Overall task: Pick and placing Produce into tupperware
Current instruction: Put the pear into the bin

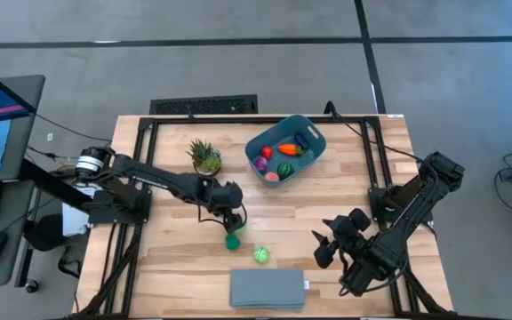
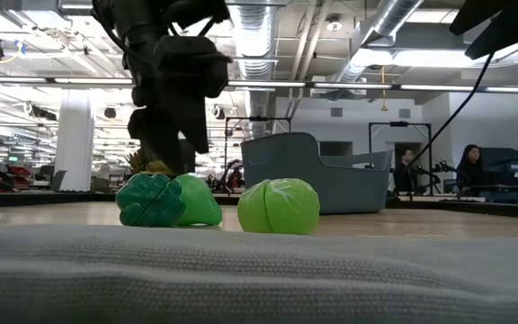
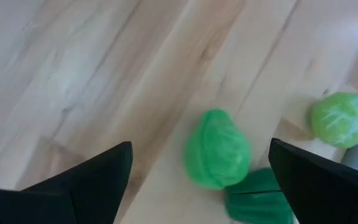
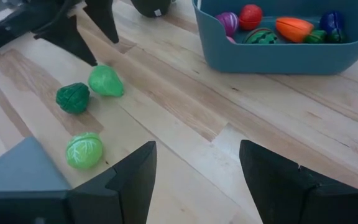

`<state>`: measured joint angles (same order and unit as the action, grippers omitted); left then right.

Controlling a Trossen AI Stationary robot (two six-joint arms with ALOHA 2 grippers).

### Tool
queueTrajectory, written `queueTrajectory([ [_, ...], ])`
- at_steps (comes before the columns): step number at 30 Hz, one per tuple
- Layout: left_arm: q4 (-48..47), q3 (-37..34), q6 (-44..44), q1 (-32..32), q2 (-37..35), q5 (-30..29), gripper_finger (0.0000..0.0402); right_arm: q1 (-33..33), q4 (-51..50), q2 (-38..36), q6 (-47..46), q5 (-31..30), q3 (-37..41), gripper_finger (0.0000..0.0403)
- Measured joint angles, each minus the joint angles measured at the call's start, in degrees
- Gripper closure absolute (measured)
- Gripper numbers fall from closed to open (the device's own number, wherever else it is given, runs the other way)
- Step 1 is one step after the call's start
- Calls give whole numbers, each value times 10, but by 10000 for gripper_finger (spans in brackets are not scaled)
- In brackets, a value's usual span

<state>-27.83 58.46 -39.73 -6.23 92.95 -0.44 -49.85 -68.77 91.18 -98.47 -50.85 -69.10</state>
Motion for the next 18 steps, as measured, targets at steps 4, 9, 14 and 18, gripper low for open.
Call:
queueTrajectory([
  [4, -7, 0, 0, 3, 0, 11, 38, 0, -3, 0, 2, 0, 0, 148],
  [9, -7, 0, -7, 3, 0, 24, 37, 0, -12, 0, 6, 0, 0, 148],
  [14, -7, 1, -13, 3, 0, 26, 37, 1, -10, 0, 10, -1, 0, 148],
  [18, -7, 1, -14, 1, 0, 32, 37, 1, -4, 0, 10, -2, 0, 148],
])
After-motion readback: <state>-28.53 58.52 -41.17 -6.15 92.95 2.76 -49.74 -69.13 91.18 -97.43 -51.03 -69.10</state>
